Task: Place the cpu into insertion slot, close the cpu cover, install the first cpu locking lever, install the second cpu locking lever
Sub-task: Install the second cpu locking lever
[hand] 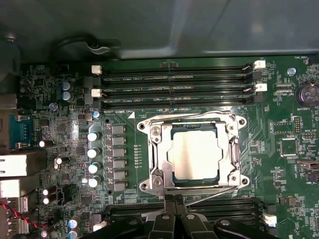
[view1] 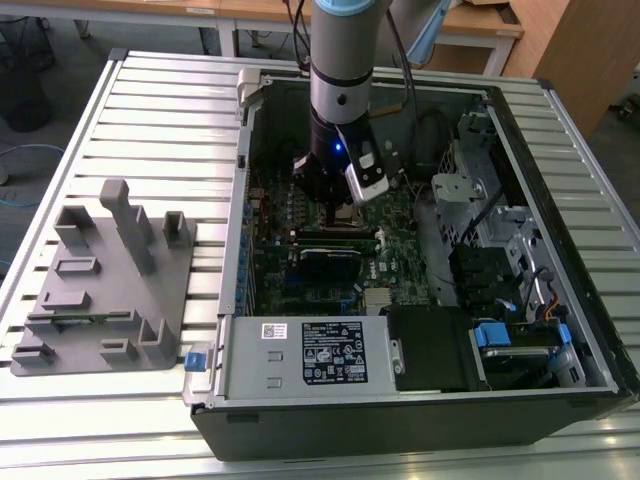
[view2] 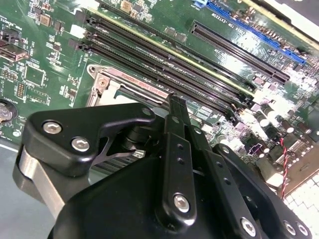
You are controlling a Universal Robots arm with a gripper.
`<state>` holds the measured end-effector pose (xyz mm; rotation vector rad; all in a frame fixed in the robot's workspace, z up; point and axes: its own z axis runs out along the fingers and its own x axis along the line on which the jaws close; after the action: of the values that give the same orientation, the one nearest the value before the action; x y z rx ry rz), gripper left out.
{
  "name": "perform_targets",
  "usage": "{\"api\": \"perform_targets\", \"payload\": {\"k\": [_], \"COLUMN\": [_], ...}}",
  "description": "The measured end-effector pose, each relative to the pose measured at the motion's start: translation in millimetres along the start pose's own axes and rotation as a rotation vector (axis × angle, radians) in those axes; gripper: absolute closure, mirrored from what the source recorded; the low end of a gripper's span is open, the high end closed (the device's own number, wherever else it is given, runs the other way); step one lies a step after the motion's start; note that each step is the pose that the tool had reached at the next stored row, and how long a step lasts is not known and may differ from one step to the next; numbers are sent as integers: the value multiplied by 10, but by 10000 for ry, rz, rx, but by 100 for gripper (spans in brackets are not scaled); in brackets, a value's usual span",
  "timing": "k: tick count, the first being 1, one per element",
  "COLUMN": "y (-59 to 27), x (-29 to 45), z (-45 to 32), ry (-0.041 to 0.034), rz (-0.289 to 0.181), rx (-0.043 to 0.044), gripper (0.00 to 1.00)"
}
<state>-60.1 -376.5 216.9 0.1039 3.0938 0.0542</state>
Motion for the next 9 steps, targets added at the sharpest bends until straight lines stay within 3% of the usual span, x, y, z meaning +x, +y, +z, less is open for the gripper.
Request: {"api": "perform_targets", "payload": {"k": [9], "y": [-3], "x": [37], "z": [14], "ry": [0], "rz": [-1], "rx": [0], "gripper": [89]}}
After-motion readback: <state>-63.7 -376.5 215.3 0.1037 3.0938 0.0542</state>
